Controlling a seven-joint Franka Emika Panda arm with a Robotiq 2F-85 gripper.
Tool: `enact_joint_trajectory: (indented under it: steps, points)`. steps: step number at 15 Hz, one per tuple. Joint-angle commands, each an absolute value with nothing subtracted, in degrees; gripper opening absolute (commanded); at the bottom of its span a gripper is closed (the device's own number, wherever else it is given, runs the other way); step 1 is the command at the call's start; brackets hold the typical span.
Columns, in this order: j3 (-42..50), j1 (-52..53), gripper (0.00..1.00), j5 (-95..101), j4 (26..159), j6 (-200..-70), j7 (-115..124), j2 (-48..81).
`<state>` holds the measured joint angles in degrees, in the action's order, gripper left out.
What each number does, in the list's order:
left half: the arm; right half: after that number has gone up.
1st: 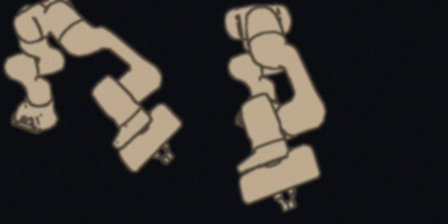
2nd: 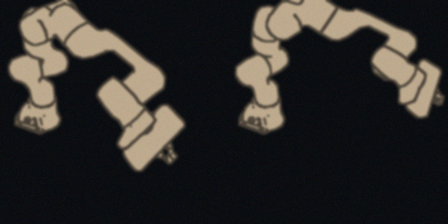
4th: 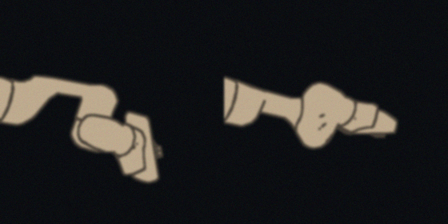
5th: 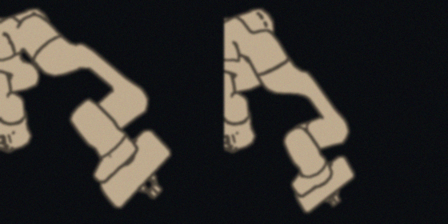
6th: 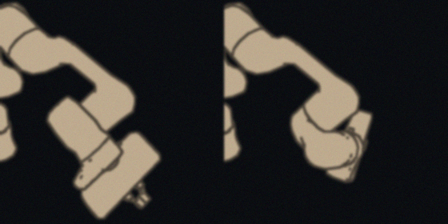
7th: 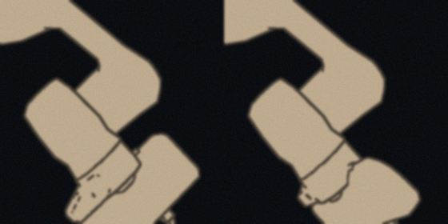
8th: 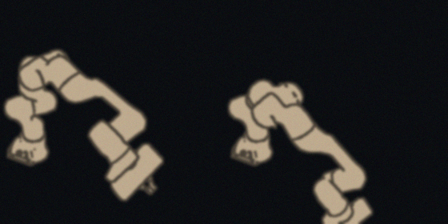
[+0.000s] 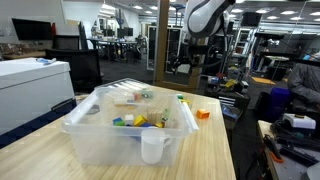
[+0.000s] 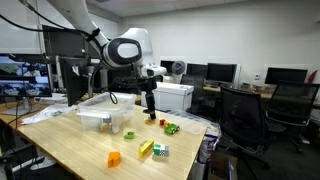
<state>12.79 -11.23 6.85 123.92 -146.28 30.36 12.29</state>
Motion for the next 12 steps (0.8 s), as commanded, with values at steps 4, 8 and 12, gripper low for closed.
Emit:
enact_joint_trajectory:
  steps: [4,8,12]
  points:
    - [14.83,-10.69,1.00,4.32,117.57,-145.41,27.33,24.19]
    - [16.00,-10.85,1.00,3.97,114.22,-144.79,27.67,29.82]
    - [16.79,-10.81,1.00,2.87,110.11,-144.61,28.18,35.96]
